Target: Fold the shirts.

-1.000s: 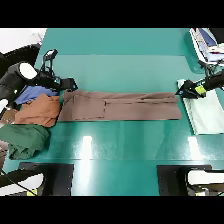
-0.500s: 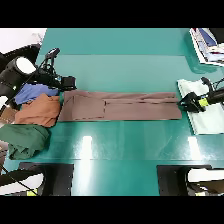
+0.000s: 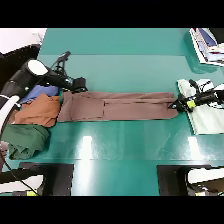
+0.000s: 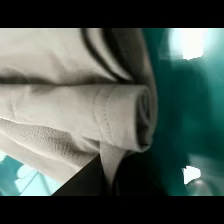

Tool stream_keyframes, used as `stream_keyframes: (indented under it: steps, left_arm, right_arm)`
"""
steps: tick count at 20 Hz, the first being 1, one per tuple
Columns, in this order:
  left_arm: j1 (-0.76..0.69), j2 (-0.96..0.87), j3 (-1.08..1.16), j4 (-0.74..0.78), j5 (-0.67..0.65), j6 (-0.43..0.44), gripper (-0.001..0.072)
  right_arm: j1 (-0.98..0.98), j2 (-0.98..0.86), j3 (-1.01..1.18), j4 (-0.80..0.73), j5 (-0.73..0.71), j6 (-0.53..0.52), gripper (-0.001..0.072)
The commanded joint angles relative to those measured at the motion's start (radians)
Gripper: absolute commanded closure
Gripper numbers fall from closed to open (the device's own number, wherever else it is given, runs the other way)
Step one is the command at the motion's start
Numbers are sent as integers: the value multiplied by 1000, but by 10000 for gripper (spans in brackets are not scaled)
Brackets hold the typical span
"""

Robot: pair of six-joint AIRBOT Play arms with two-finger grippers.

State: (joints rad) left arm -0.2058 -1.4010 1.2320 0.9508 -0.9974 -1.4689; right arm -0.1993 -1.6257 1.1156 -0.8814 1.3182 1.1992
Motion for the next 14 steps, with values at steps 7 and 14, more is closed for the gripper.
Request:
stream_keyframes:
  steps: [7,14]
  left_arm:
    - [-283,-344,252,-17,72,-31,685]
    - [-351,-476,366,-9,40,-50,685]
  right_arm:
    - [89,211,254,27,126,59,695]
    - [343,231,505,26,134,130,694]
